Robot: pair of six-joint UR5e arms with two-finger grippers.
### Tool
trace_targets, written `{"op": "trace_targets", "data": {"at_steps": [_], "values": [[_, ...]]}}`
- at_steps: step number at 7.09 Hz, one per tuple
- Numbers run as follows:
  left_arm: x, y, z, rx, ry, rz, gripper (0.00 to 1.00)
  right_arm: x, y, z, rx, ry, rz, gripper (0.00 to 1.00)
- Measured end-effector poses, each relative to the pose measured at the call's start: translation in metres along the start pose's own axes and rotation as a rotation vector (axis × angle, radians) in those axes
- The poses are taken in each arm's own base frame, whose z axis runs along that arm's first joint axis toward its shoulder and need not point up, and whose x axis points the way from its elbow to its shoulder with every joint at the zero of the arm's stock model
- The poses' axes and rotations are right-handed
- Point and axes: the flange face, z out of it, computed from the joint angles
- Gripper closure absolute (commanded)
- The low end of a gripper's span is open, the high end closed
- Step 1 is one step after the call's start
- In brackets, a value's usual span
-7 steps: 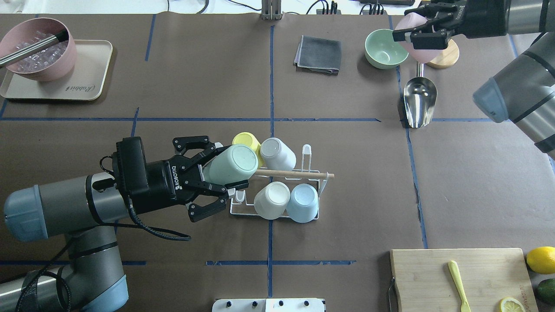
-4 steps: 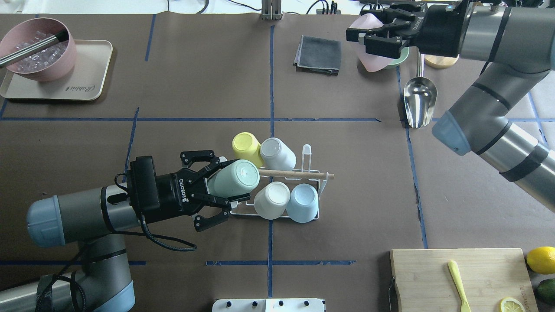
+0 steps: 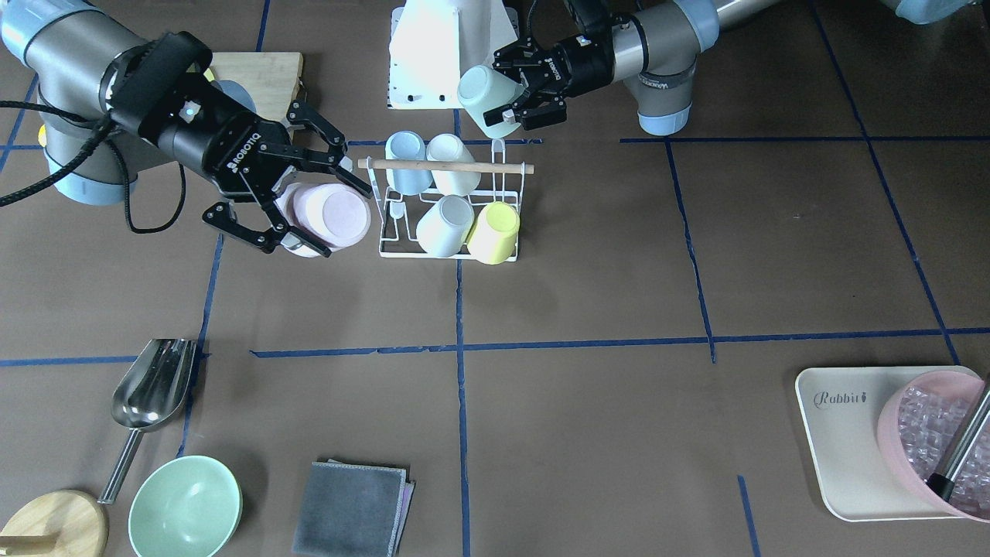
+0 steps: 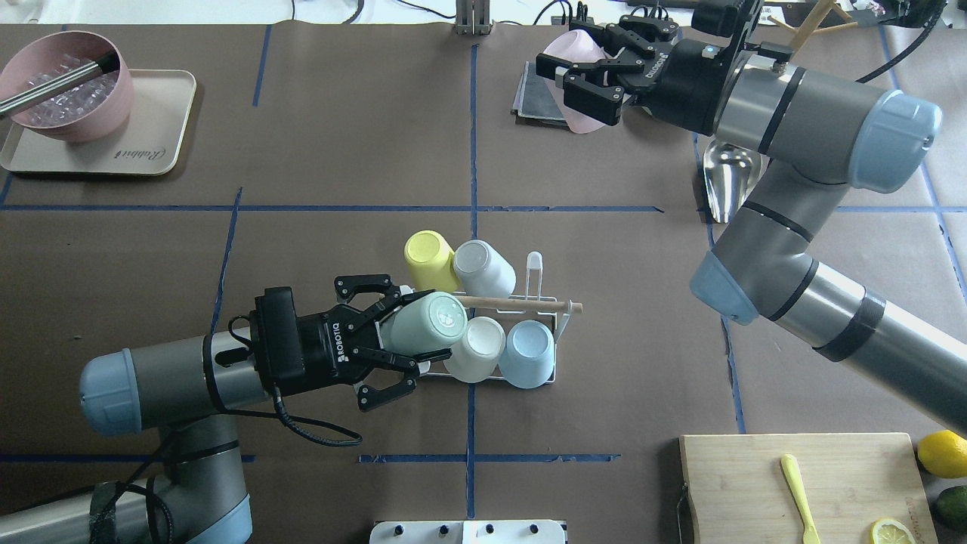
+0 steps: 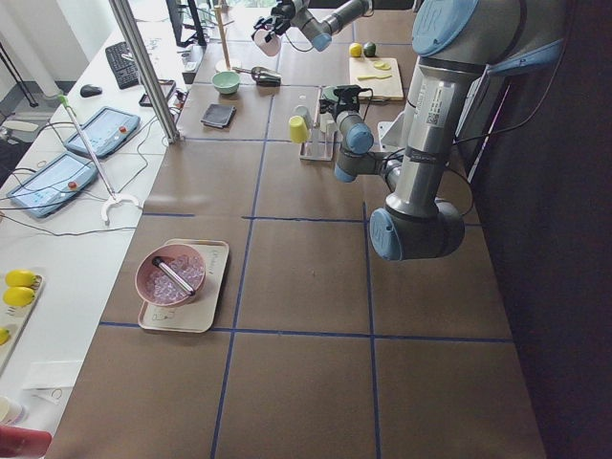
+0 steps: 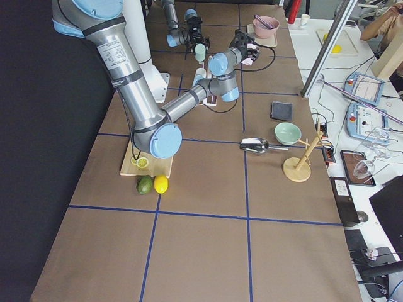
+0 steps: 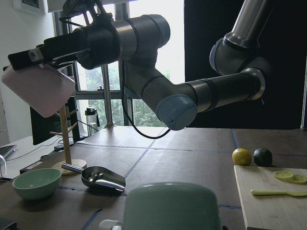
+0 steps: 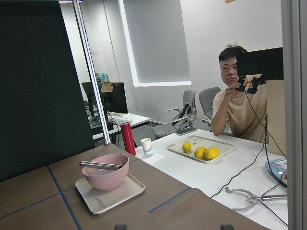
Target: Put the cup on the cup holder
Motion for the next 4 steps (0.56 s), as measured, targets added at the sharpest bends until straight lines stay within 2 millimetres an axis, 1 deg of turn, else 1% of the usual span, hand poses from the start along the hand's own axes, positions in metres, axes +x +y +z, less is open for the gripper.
{"op": "trace_targets", "data": {"at_steps": [2,4], "values": [[-0.004,0.006,0.004,-0.008,-0.031,0.001,0.94,-0.028,0.032,0.015,-0.007,0.01,-0.031,1.0],[-0.007,0.016,0.003,-0.028,-0.039,0.002,0.92,-0.056,0.06,0.024,-0.039,-0.024,-0.04,1.0]]}}
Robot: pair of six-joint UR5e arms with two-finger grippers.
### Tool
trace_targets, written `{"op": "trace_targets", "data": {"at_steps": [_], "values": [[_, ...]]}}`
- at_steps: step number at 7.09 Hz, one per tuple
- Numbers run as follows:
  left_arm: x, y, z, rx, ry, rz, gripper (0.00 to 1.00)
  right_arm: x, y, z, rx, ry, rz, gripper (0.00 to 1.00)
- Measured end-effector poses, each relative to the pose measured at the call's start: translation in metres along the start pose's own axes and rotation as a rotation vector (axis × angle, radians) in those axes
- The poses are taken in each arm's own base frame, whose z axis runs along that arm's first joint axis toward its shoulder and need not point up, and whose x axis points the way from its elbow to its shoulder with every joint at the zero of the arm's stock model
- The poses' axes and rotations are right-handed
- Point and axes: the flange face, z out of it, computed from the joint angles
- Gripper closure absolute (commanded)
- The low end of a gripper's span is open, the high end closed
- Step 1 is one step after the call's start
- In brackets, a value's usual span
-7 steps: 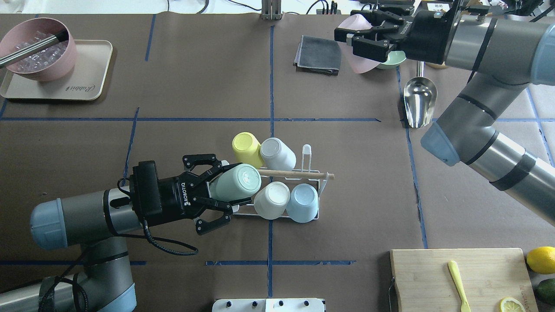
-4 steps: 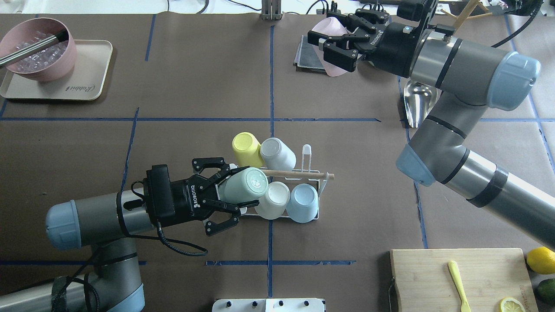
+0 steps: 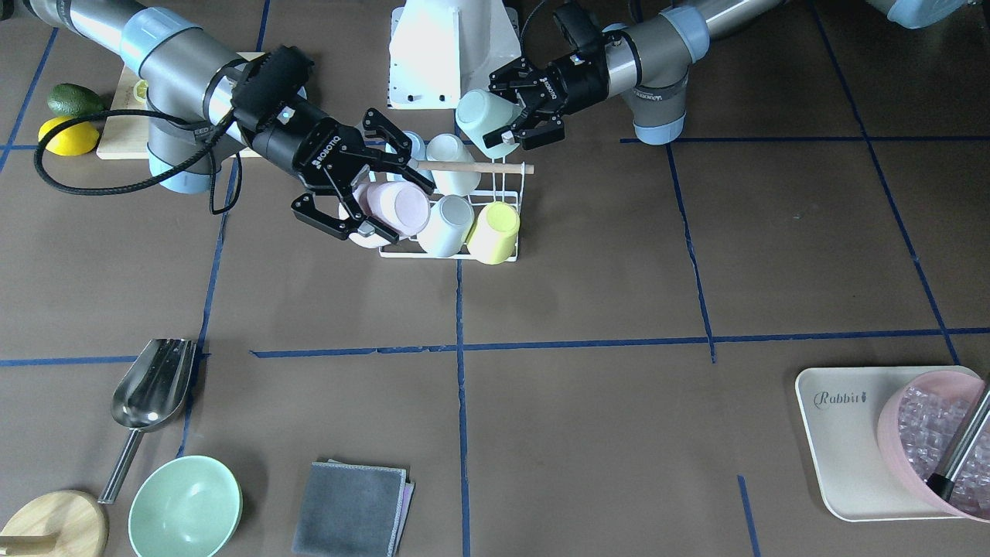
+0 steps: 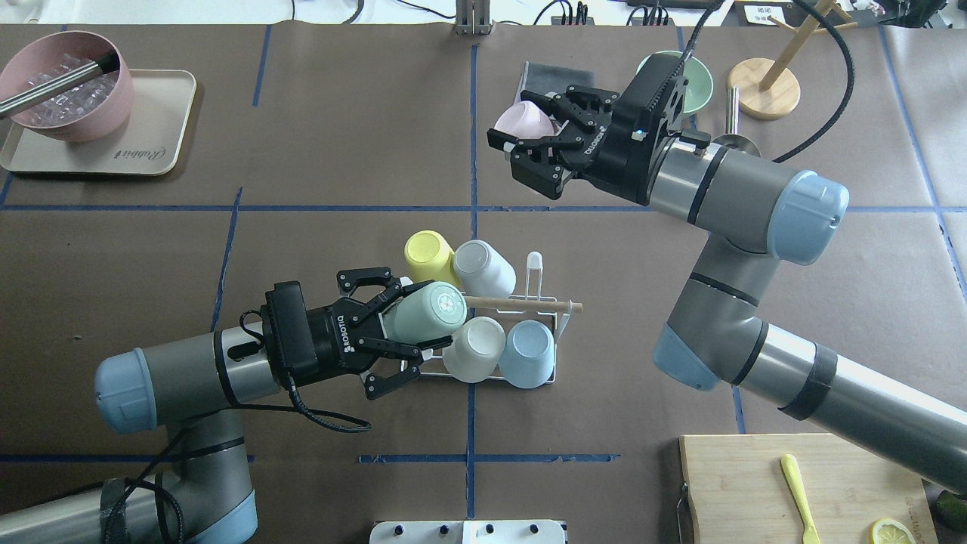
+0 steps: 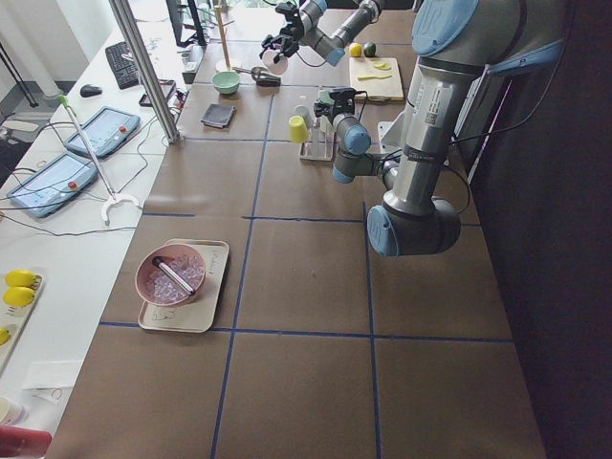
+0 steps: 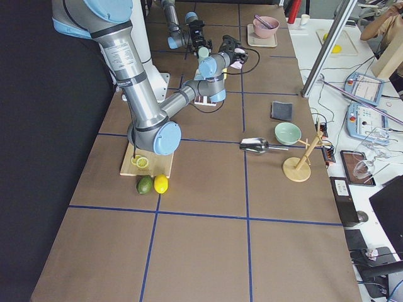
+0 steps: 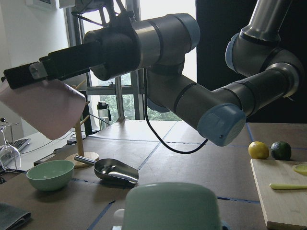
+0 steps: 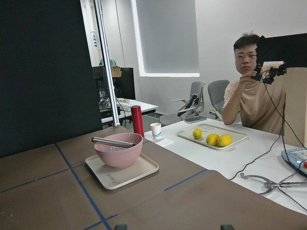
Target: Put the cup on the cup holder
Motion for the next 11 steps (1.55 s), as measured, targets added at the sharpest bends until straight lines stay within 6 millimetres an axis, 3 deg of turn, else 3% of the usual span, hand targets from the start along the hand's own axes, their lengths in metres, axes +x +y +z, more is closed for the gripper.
{"op": "trace_targets", "data": {"at_steps": [1,2,3,5,9,11], "values": [[-0.001,0.006,-0.001,-0.012,-0.002,0.0,0.89,-0.011,0.011,0.003,-0.014,-0.012,-0.003,1.0],[-0.001,0.012,-0.002,-0.022,-0.003,0.0,0.62,-0.02,0.024,0.006,-0.028,-0.013,-0.007,1.0],[-0.001,0.015,-0.004,-0.026,-0.003,0.0,0.01,-0.028,0.039,0.009,-0.038,-0.006,-0.008,1.0],[-0.002,0.017,-0.012,-0.006,0.002,-0.001,0.0,-0.041,0.056,0.011,-0.048,-0.002,-0.007,1.0],[-0.003,0.009,-0.021,0.055,0.008,-0.005,0.0,-0.044,0.069,0.003,-0.061,-0.009,-0.007,1.0],[-0.032,-0.014,-0.028,0.09,-0.032,0.016,0.0,-0.053,0.084,-0.003,-0.07,-0.03,-0.019,1.0]]}}
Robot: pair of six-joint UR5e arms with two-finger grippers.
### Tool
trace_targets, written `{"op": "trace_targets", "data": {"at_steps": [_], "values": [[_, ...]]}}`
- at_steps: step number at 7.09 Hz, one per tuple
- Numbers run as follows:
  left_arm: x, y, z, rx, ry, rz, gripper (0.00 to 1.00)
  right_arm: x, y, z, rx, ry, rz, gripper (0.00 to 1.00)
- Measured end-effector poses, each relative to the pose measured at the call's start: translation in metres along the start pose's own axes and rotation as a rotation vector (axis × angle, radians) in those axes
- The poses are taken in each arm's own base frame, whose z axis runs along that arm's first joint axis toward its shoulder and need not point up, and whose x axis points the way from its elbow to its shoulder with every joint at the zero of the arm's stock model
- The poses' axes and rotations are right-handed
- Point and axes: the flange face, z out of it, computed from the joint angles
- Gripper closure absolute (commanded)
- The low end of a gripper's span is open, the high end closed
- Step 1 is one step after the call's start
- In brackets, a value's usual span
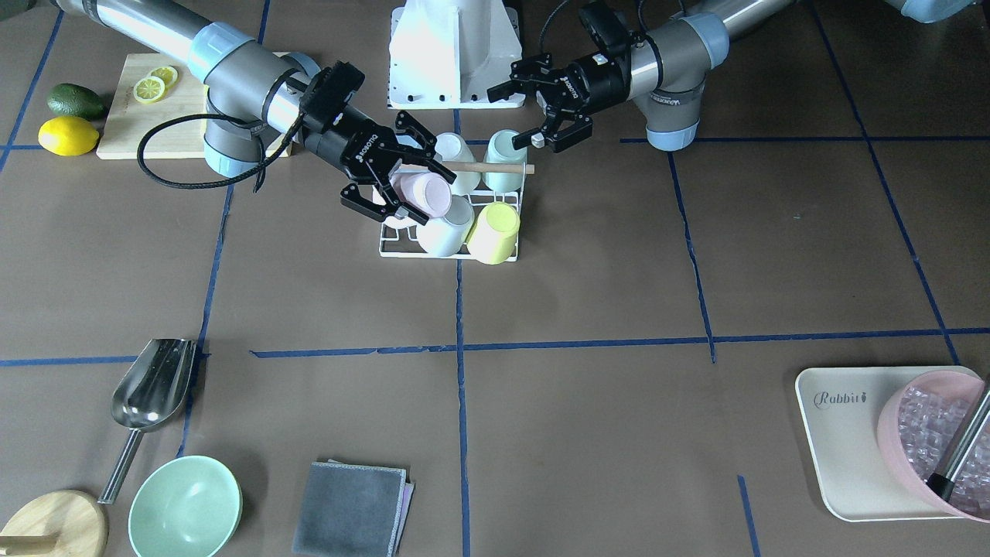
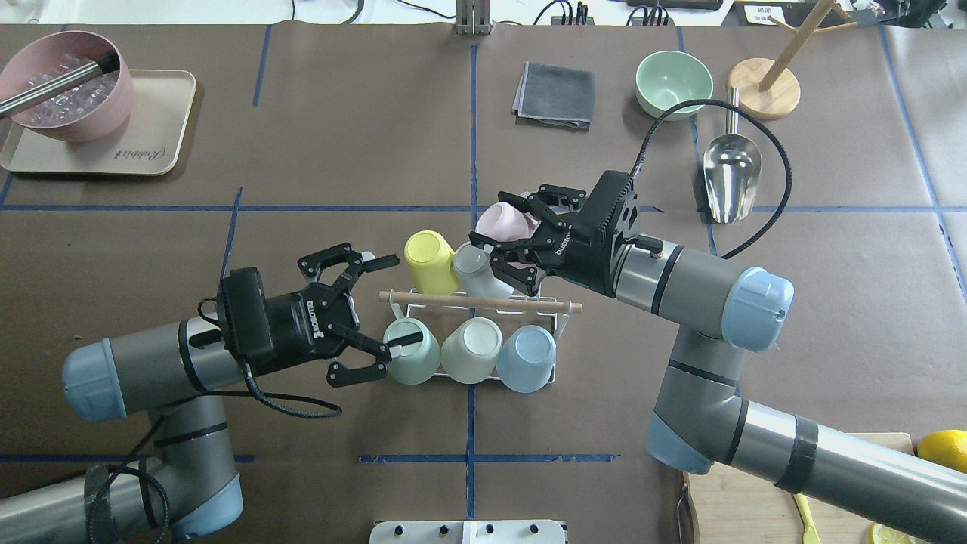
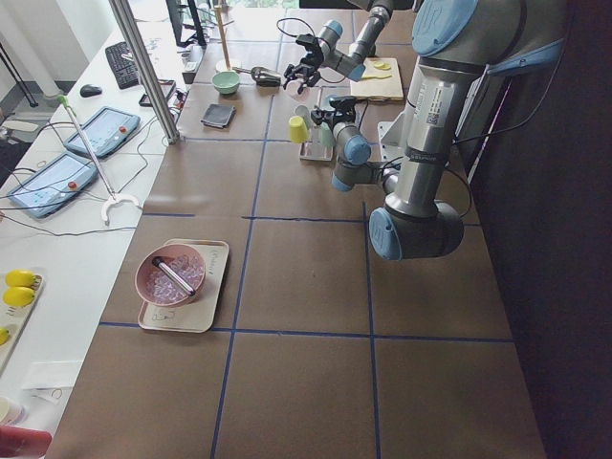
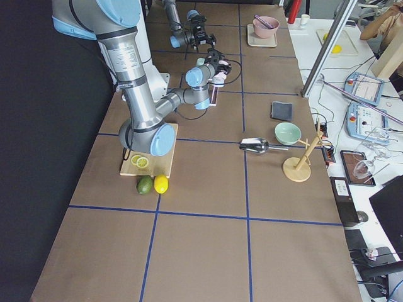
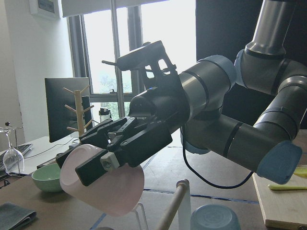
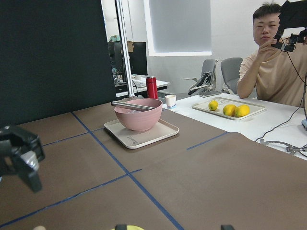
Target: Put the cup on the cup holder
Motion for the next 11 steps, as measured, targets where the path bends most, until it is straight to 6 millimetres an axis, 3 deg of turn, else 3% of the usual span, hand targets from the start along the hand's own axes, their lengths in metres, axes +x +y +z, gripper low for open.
{"op": "trace_targets", "data": {"at_steps": [2,3,4,5,7,9,11], "values": [[-0.036,-0.019,-0.003,0.008,-0.057,0.0,0.0,-0.004,0.009,-0.005,0.001,-0.007,-0.005,1.0],[-0.056,-0.03,-0.001,-0.006,-0.095,0.006,0.0,-0.004,0.01,-0.008,0.009,-0.01,-0.004,0.95],[-0.075,-0.041,0.002,-0.032,-0.135,0.004,0.0,-0.003,0.012,-0.011,0.016,-0.013,-0.003,0.81],[-0.096,-0.051,0.007,-0.067,-0.178,-0.028,0.0,-0.002,0.013,-0.015,0.023,-0.018,-0.002,0.01],[-0.151,-0.076,0.015,-0.192,-0.246,-0.079,0.0,-0.008,0.025,-0.024,0.034,-0.038,0.008,0.0],[-0.206,-0.1,0.002,-0.377,-0.296,-0.195,0.0,-0.01,0.03,-0.029,0.047,-0.049,0.013,0.0],[-0.237,-0.114,-0.01,-0.56,-0.41,-0.309,0.0,0.006,0.017,-0.032,0.061,-0.038,0.002,0.0]]}}
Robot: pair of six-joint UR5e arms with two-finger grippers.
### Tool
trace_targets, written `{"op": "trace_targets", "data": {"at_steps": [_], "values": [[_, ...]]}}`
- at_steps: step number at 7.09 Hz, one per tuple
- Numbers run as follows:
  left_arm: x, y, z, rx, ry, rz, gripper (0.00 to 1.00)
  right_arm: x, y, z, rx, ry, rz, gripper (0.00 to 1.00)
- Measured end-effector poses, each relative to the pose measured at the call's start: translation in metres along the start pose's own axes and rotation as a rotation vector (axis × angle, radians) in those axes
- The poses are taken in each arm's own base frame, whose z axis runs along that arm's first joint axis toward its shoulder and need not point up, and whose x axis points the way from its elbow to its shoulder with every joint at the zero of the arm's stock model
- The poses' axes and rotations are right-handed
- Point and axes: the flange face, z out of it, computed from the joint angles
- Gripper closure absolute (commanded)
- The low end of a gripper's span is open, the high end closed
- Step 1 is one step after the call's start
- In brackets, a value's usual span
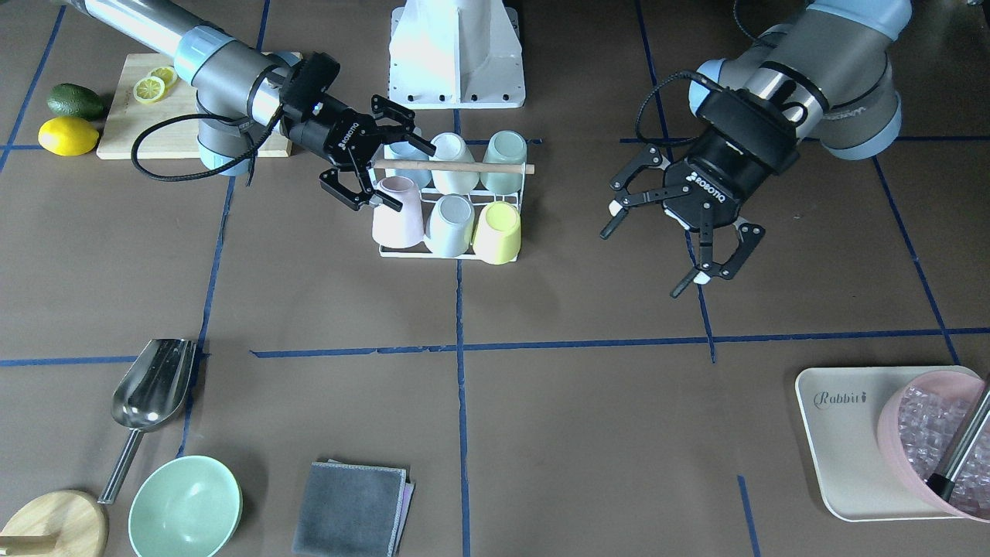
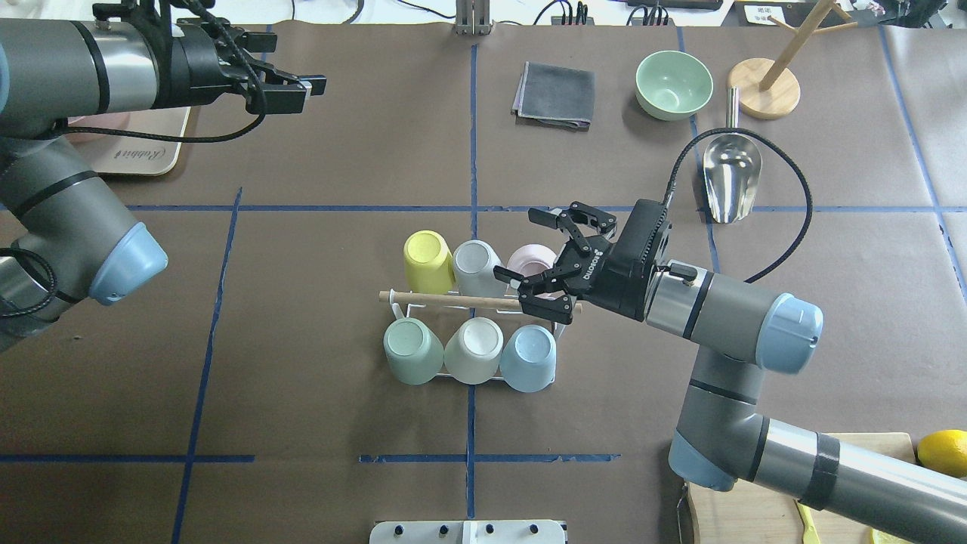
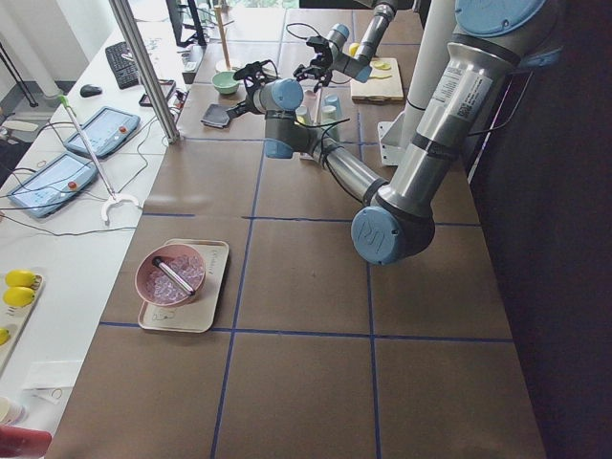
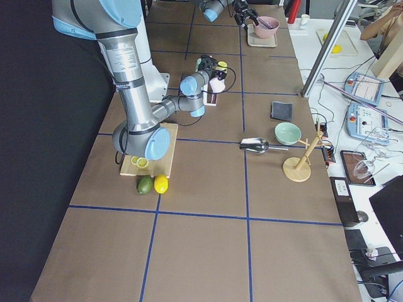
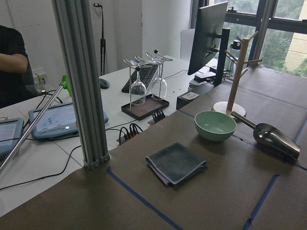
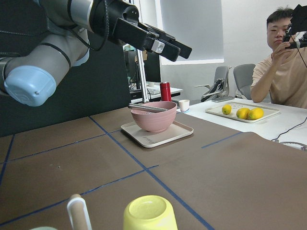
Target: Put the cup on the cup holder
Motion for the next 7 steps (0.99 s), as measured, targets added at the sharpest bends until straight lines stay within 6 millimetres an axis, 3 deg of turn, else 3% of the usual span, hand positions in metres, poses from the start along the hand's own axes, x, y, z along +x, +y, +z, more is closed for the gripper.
{"op": "trace_targets", "data": {"at_steps": [3,6,7], "values": [[-0.033,0.002,-0.021,-0.269,-0.209,-0.131,0.0,0.057,-0.035,0.0,-0.082,0.07,-0.043,0.0],[-0.041,0.029,-0.053,-0.578,-0.317,-0.265,0.0,0.107,-0.077,0.0,-0.324,0.198,-0.042,0.0],[-0.052,0.044,-0.065,-0.663,-0.33,-0.264,0.0,0.121,-0.087,-0.003,-0.42,0.233,-0.021,0.0]]}}
